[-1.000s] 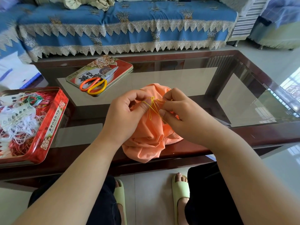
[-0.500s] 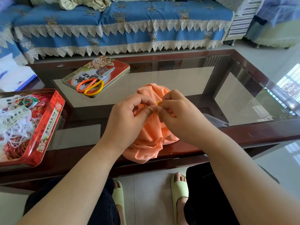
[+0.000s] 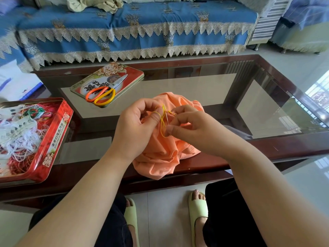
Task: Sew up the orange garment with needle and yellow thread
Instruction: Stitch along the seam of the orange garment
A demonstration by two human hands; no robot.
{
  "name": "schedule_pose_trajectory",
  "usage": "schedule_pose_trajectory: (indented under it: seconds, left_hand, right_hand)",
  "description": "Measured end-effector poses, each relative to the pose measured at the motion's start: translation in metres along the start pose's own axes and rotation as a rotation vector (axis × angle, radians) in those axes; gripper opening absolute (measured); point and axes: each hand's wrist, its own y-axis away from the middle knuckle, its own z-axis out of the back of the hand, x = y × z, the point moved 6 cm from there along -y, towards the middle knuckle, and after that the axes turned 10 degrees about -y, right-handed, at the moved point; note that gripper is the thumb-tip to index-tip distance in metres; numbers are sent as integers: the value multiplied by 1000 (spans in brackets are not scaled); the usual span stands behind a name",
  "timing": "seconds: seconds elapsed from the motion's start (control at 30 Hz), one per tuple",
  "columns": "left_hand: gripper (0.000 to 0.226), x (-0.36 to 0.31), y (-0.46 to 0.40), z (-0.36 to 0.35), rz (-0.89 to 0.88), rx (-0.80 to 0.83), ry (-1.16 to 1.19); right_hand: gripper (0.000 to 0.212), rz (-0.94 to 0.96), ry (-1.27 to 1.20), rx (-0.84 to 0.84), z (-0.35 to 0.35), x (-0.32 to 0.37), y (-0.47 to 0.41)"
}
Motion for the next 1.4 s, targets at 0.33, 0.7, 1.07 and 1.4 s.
schedule_pose_trajectory:
  seconds: [0.33, 0.7, 1.07, 1.4]
  left_hand:
    - [8, -6, 3, -3, -45, 70, -31]
    - [9, -10, 7, -15, -90, 179, -2]
    - [5, -13, 13, -25, -76, 325, 259]
    - [14, -9, 15, -31, -12, 404, 278]
  right_hand:
    - [36, -47, -220, -210, 17, -7, -3]
    - [25, -160, -372, -262, 18, -20, -9]
    - [27, -154, -1100, -361, 24, -25, -16]
    - [32, -9, -1356, -331, 38, -27, -25]
